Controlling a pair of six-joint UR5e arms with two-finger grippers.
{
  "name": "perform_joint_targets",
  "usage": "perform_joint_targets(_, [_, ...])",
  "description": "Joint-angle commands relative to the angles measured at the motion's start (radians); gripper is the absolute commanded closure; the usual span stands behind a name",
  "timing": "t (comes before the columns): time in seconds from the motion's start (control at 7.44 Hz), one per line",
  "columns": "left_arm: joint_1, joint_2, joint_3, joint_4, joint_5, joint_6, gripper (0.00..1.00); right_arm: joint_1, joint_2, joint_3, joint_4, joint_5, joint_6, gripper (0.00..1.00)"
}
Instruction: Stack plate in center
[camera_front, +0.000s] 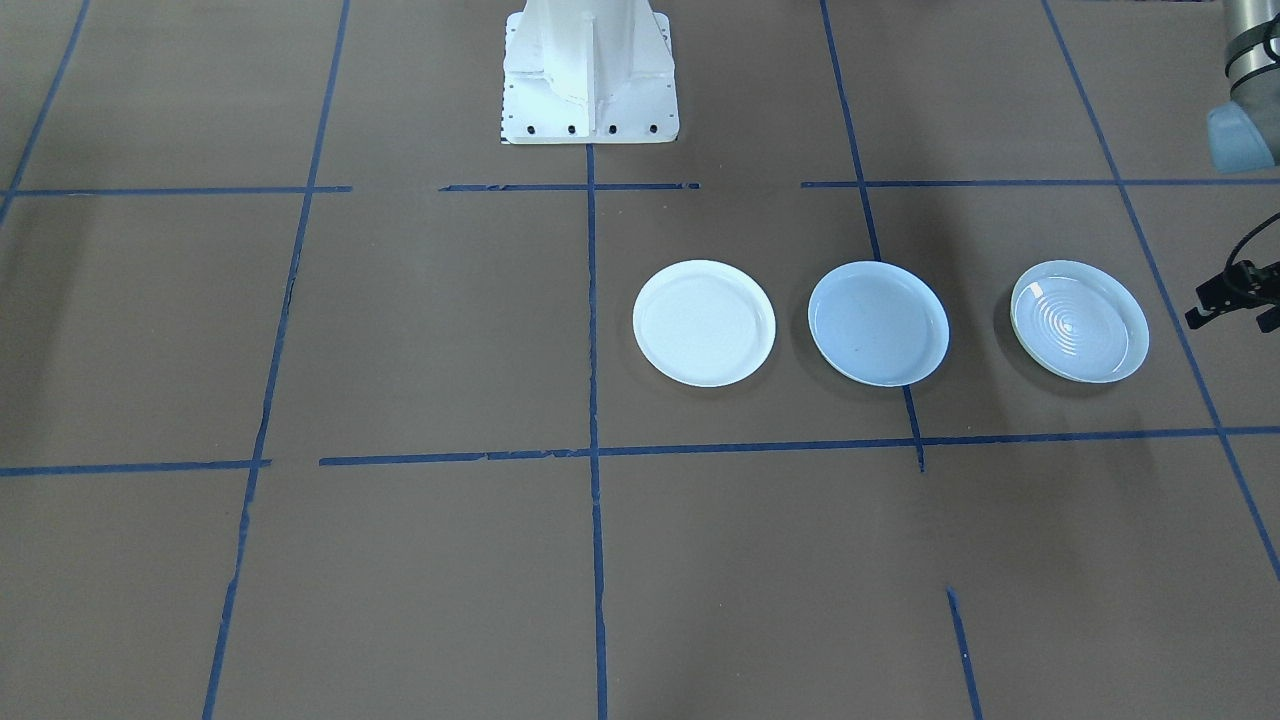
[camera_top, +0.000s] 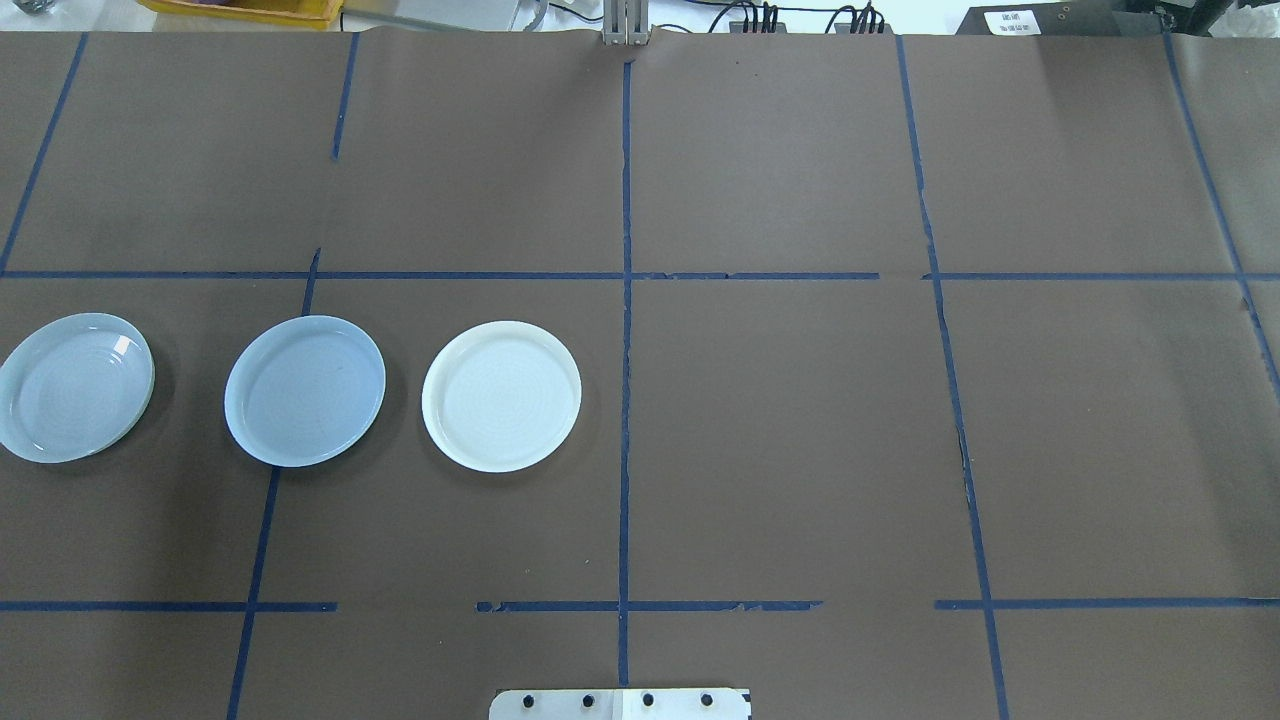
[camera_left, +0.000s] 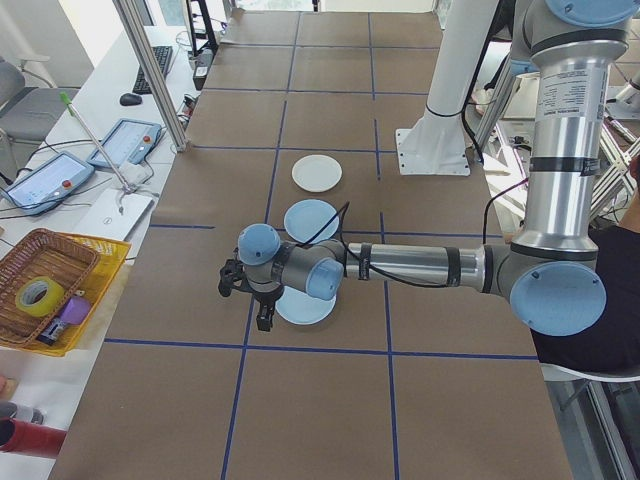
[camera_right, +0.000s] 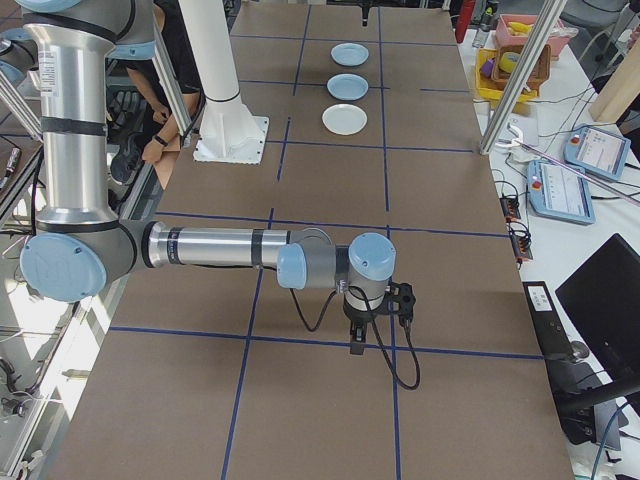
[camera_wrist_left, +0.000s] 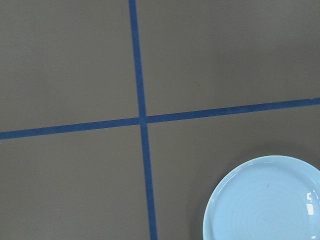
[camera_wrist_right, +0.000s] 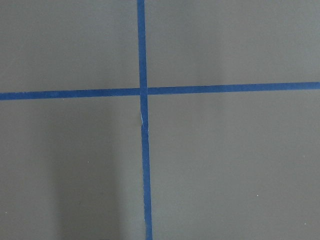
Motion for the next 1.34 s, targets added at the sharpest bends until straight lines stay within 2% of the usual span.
perform_joint_targets(0.0, [0.098,0.003,0.085,-0.16,0.003,-0.156,0.0,0.0,0.0,0.0,0.0,0.0,0.0,0.0])
perform_joint_targets(0.27, [0.134,0.003,0.126,-0.207,0.003,-0.18,0.0,0.0,0.0,0.0,0.0,0.001,0.0,0.0])
perform_joint_targets(1.21, [0.165,0.006,0.152,-0.208,0.007,-0.166,0.02,0.0,0.0,0.0,0.0,0.0,0.0,0.0])
